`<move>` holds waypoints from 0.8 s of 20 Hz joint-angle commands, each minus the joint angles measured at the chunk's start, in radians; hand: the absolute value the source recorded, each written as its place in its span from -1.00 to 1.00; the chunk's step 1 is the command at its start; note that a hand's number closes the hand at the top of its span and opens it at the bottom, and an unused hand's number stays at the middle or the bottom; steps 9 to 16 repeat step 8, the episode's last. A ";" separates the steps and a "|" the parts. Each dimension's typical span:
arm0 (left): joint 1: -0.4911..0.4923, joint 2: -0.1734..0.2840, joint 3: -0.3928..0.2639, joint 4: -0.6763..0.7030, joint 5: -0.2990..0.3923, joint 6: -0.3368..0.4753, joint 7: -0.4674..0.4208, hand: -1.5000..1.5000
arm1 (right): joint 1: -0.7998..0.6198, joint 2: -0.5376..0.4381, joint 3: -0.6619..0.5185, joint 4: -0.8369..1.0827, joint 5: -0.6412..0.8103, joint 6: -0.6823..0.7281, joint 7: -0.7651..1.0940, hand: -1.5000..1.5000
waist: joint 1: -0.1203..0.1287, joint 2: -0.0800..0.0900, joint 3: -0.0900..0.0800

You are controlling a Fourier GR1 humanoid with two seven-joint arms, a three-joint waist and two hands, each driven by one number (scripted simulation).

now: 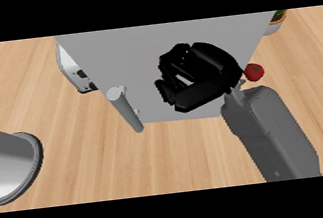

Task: Pick up the bottled water, place it into the cabinet and close the cabinet

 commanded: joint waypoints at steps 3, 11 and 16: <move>-0.031 0.001 0.002 0.021 0.017 -0.027 0.029 -1.00 | -0.222 0.021 -0.066 0.191 -0.075 -0.041 0.008 1.00 | 0.035 0.033 -0.019; -0.043 -0.014 -0.001 -0.009 0.020 0.014 0.066 -1.00 | -0.179 0.009 -0.058 0.204 -0.068 0.004 -0.029 1.00 | 0.017 0.033 -0.018; -0.043 -0.014 -0.001 -0.009 0.020 0.014 0.066 -1.00 | -0.179 0.009 -0.058 0.204 -0.068 0.004 -0.029 1.00 | 0.017 0.033 -0.018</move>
